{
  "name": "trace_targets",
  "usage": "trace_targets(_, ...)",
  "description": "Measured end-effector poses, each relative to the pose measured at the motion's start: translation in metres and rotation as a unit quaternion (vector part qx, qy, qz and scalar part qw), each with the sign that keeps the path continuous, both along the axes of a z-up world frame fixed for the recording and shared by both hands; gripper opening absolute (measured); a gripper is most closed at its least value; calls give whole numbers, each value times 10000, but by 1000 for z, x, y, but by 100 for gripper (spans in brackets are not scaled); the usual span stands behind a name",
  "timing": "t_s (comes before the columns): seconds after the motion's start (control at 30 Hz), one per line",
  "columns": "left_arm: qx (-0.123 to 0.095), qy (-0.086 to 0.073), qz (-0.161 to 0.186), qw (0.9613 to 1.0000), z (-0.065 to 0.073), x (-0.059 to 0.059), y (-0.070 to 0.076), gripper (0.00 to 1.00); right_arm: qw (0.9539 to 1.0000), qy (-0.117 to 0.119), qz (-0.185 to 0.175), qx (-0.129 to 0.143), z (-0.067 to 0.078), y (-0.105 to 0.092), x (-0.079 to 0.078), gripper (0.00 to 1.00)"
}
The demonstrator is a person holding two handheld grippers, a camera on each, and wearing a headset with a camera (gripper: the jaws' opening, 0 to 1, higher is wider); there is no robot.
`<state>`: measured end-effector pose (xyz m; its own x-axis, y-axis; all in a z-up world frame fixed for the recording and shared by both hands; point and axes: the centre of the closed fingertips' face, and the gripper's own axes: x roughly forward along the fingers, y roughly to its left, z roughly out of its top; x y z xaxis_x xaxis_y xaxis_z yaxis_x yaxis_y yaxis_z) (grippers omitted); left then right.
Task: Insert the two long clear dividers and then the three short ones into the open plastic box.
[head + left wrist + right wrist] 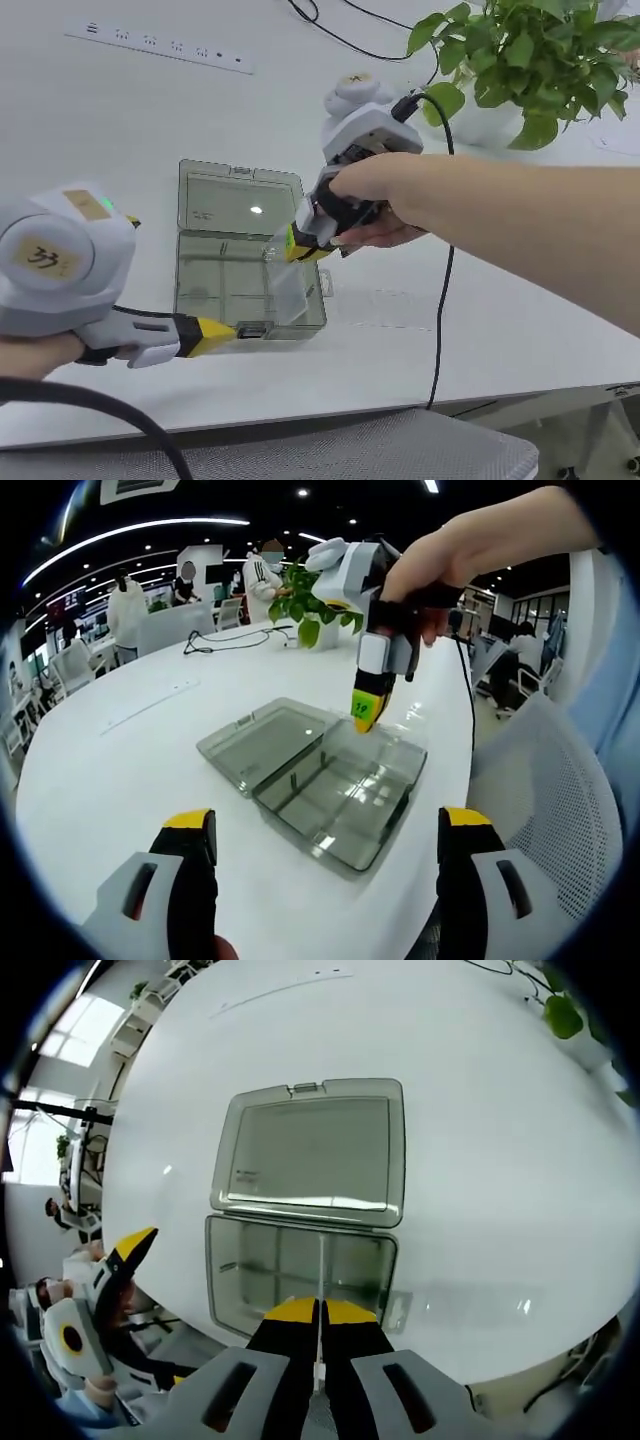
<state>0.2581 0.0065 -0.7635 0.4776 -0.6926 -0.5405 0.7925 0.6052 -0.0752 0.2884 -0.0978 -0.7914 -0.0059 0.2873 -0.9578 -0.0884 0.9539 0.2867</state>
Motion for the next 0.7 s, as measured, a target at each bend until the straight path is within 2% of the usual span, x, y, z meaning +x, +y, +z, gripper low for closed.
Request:
trace_targets(0.07, -11, 4, -11, 10000, 0, 0, -1, 93, 10000, -43, -12, -47, 1, -1, -3, 2)
trace_targets(0.27, -29, -1, -59, 10000, -1, -2, -3, 93, 9998, -21, -205, 25, -3, -2, 3, 2)
trace_targets(0.33, -42, -3, -77, 10000, -1, -2, -3, 93, 9999, -56, -106, -96, -2, -2, -1, 2)
trace_targets(0.4, -44, -9, -76, 10000, -1, -2, -2, 93, 9997, -56, -226, -35, -2, 0, -1, 2)
trace_targets(0.53, -36, -4, -93, 9999, -1, -1, -1, 93, 9997, -79, -221, -76, 0, 2, -7, 2)
trace_targets(0.7, -41, 2, -69, 10000, -3, -1, 1, 93, 9996, -73, -236, -94, -5, -2, 3, 2)
